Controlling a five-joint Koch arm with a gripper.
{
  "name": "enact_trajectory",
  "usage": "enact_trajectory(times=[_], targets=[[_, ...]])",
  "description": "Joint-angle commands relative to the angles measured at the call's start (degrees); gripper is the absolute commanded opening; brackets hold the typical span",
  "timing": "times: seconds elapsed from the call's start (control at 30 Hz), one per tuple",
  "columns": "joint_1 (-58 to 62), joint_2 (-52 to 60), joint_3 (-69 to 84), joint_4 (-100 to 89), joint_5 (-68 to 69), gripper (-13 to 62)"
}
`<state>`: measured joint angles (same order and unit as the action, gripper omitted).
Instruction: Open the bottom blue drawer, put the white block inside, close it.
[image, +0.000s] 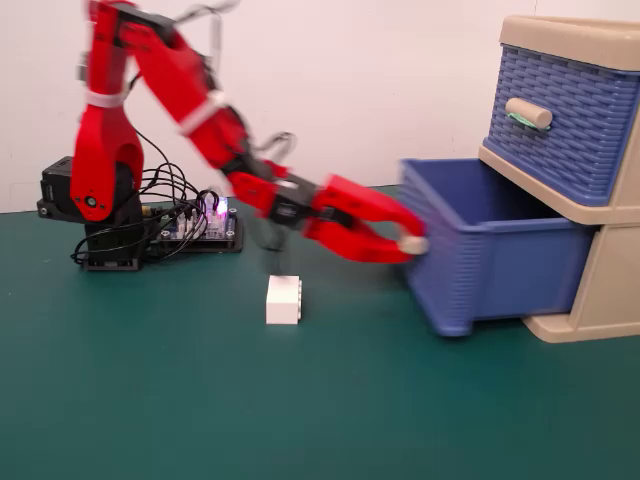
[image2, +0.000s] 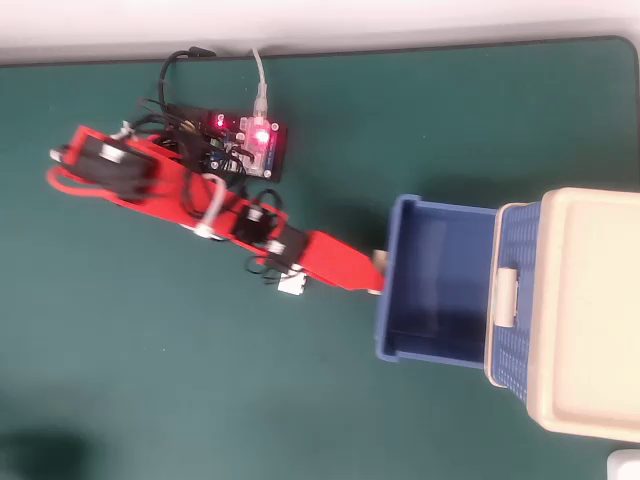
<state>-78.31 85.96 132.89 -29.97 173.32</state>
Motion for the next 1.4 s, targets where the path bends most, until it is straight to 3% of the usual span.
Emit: enact_trajectory(times=[0.0, 0.13, 0.17, 0.3, 0.47, 0.57, 0.7, 0.97, 1.37], targets=[[-0.35, 5.27, 0.18, 0.09, 1.67, -6.9], [-0.53, 6.42, -0.09, 1.32, 1.58, 32.3], [-0.53, 7.65, 0.18, 1.41, 1.41, 34.6], [0.0, 20.21, -0.18, 10.37, 1.49, 35.0], [5.1, 36.12, -10.81, 52.12, 0.79, 34.4], [6.77, 35.51, -24.08, 81.47, -4.92, 34.1], [11.43, 25.14, -34.72, 103.97, -15.91, 34.0], [14.41, 5.8, -37.79, 103.62, -17.05, 34.1], [13.36, -2.37, -37.71, 98.53, -17.14, 33.9]])
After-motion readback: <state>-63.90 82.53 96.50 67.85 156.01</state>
